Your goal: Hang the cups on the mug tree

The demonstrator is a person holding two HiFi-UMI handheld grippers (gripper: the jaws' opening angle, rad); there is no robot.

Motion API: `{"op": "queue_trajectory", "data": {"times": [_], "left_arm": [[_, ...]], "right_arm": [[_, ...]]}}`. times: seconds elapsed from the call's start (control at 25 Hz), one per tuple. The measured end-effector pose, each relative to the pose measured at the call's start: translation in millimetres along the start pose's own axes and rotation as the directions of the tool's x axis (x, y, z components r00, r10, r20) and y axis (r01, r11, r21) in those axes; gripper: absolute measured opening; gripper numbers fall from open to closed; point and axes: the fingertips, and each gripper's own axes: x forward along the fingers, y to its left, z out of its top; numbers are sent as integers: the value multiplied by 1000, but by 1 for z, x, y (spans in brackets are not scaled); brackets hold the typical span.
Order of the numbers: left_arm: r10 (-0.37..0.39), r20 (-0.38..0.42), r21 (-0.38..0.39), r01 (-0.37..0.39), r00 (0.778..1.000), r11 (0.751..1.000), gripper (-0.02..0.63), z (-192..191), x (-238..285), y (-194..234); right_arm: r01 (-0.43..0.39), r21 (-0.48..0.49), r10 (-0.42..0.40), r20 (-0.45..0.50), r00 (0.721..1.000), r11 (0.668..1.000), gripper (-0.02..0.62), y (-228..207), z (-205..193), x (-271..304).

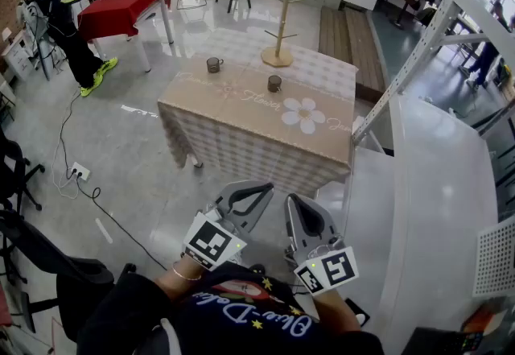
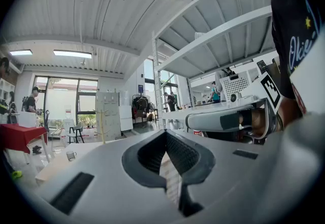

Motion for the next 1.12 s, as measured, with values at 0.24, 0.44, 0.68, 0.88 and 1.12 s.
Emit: {"op": "queue_trajectory", "data": {"times": [0.24,0.44,0.68,0.88,1.12], "left_arm": [[-3,-8,-2,3,1000,1000,8,-3,-1,-5],[14,-18,-2,-14,1000,1000,8,-4,-3,-5],[27,-23,-22,-27,999,999,8,-5,-5,-6],[31,-28,-12,-31,999,999,8,-6,-4,-6],[26,-30,8,-26,999,1000,8,-7,1,-6]], "right_arm": [[8,22,-8,2,1000,1000,9,-2,-2,-5],[23,69,-22,-11,1000,997,9,-9,-6,-7],[16,84,-16,-3,1000,996,9,-9,-6,-10],[9,87,-10,7,1000,996,9,-10,-6,-10],[19,76,-19,7,1000,997,9,-13,-6,-10]]}}
